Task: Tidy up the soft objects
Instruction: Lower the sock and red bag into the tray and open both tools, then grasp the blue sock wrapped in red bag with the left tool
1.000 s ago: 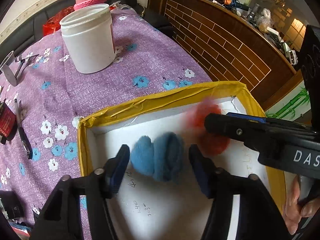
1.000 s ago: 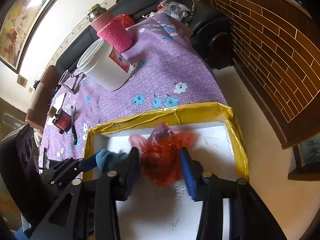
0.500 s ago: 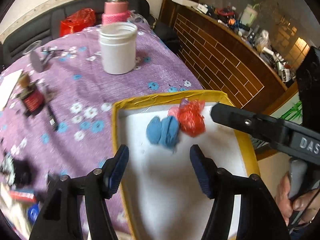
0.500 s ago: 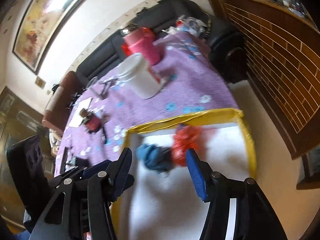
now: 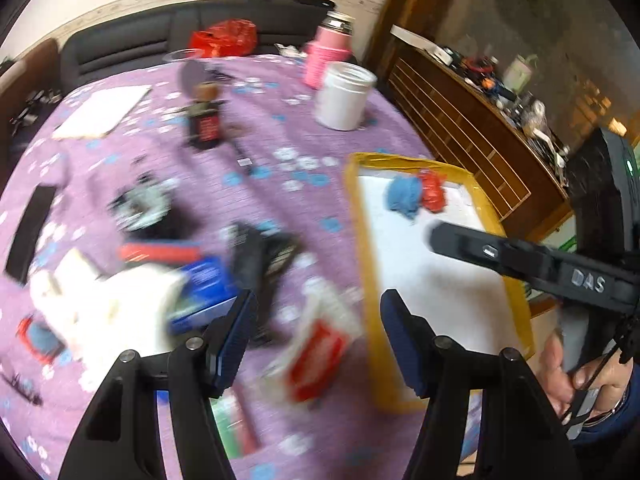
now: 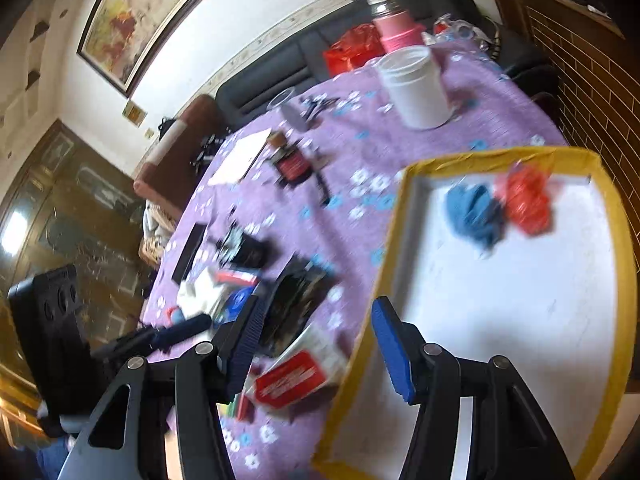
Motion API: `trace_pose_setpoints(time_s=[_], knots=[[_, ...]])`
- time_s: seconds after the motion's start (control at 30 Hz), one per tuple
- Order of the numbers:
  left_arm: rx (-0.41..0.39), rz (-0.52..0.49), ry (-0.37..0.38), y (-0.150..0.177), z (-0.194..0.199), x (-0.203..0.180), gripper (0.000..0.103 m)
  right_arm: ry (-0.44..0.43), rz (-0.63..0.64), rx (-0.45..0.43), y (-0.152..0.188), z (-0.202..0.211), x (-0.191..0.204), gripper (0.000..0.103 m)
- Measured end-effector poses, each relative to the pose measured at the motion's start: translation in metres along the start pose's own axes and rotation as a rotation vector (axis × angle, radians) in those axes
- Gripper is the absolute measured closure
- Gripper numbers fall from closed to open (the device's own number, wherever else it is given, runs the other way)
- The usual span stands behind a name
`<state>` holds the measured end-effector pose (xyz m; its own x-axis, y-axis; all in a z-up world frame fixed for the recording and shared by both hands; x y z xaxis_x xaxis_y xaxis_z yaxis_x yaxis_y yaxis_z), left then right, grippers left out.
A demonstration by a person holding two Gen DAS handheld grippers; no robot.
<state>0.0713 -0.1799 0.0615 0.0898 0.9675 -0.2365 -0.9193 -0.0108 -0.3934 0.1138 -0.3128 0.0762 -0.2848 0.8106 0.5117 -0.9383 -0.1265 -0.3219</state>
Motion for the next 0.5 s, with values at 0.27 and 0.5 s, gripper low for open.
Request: trace_pose_setpoints(time_s=[0.27, 0.5], knots=[[0.002, 0.192, -0.104, 0.062, 0.038, 0.155, 0.039, 0.025, 0.016, 0.093, 0.054, -0.045, 0.061, 0.042], [0.06, 0.31, -0.2, 0.081, 0.041, 0.259, 0.028, 0.035, 0.063, 0.119, 0.076, -0.072, 0.109, 0.041]])
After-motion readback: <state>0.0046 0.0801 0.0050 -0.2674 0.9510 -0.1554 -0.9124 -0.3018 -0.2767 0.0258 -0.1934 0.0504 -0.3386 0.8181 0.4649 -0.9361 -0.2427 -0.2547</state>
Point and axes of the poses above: each gripper's, at about its wrist camera, not at the fingertips, and z roughly against the way its jaws point, x to its left, y to its underside, the point moved 7 cm from there along -z, roughly the way its jaws point, and after that the axes turned 9 degrees about x, right-handed, at the moved point
